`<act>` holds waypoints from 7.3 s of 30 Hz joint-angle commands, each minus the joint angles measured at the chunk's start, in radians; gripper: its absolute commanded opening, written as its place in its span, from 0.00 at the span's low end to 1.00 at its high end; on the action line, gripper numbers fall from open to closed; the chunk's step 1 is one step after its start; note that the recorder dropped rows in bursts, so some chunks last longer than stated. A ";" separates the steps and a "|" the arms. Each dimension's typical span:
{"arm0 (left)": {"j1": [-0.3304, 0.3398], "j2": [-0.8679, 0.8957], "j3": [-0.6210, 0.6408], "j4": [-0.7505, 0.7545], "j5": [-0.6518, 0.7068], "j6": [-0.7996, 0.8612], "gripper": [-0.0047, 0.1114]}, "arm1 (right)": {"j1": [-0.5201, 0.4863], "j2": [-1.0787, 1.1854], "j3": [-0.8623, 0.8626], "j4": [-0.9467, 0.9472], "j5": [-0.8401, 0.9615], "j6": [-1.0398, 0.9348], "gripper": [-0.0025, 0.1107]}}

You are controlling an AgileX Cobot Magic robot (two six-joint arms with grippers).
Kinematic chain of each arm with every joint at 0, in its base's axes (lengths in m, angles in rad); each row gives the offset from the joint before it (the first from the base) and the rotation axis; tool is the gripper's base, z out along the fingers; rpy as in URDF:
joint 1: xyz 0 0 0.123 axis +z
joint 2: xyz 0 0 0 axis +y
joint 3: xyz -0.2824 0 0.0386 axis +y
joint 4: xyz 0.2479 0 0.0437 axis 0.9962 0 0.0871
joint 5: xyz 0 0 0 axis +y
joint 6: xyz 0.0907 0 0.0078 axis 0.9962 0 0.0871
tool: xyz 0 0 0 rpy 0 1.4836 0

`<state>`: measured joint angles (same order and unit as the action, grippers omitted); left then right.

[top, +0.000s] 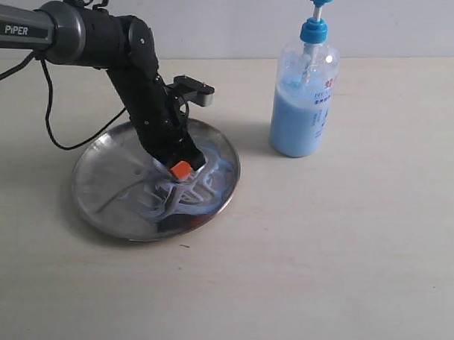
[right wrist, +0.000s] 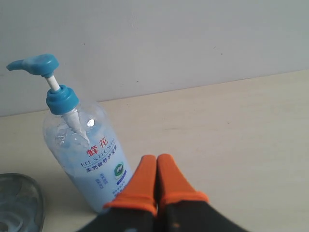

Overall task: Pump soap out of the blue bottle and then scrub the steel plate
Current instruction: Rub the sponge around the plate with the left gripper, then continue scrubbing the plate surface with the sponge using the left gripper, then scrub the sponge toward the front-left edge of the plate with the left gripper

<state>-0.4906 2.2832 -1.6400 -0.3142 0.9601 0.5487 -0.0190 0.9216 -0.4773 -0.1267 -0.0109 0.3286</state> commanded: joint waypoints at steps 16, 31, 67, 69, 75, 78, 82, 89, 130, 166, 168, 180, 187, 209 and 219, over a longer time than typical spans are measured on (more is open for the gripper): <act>-0.088 0.021 -0.037 -0.010 -0.117 0.020 0.04 | -0.005 -0.003 -0.011 0.022 -0.012 -0.002 0.02; -0.001 0.110 -0.189 0.068 0.011 -0.035 0.04 | -0.005 -0.003 -0.011 0.020 -0.012 -0.002 0.02; -0.082 0.008 0.059 -0.031 -0.102 0.034 0.04 | -0.005 0.000 -0.011 0.020 -0.014 -0.005 0.02; -0.067 0.012 0.039 -0.008 -0.097 0.018 0.04 | -0.005 0.000 -0.011 0.020 -0.014 -0.005 0.02; -0.054 0.014 -0.026 0.021 -0.097 0.012 0.04 | -0.005 0.000 -0.011 0.020 -0.014 -0.005 0.02; -0.049 0.016 -0.044 0.051 -0.106 -0.004 0.04 | -0.005 0.000 -0.011 0.022 -0.014 -0.005 0.02; -0.025 0.030 -0.047 0.066 -0.094 -0.014 0.04 | -0.005 0.000 -0.011 0.022 -0.014 -0.005 0.02; 0.069 0.027 -0.043 0.097 -0.035 -0.037 0.04 | -0.005 0.000 -0.011 0.022 -0.014 -0.005 0.02; -0.085 -0.131 0.223 -0.029 -0.224 0.020 0.04 | -0.005 0.000 -0.011 0.022 -0.014 -0.003 0.02; 0.021 -0.305 0.535 0.051 -0.198 -0.043 0.04 | -0.005 0.000 -0.011 0.022 -0.018 -0.003 0.02; 0.017 -0.283 0.535 0.005 -0.200 -0.004 0.04 | -0.005 0.000 -0.011 0.022 -0.018 -0.003 0.02; -0.119 -0.214 0.426 0.013 -0.194 -0.007 0.04 | -0.005 0.000 -0.011 0.022 -0.018 -0.003 0.02; -0.110 -0.211 0.375 0.054 -0.178 -0.014 0.04 | -0.005 0.000 -0.011 0.022 -0.018 -0.003 0.02; -0.010 -0.213 0.359 -0.053 -0.162 0.032 0.04 | -0.005 0.000 -0.011 0.022 -0.020 -0.003 0.02; -0.064 -0.199 0.260 -0.073 -0.152 0.045 0.04 | -0.005 0.000 -0.011 0.022 -0.020 -0.003 0.02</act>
<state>-0.5353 2.0766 -1.3448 -0.3724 0.8024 0.5897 -0.0190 0.9216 -0.4773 -0.1028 -0.0182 0.3286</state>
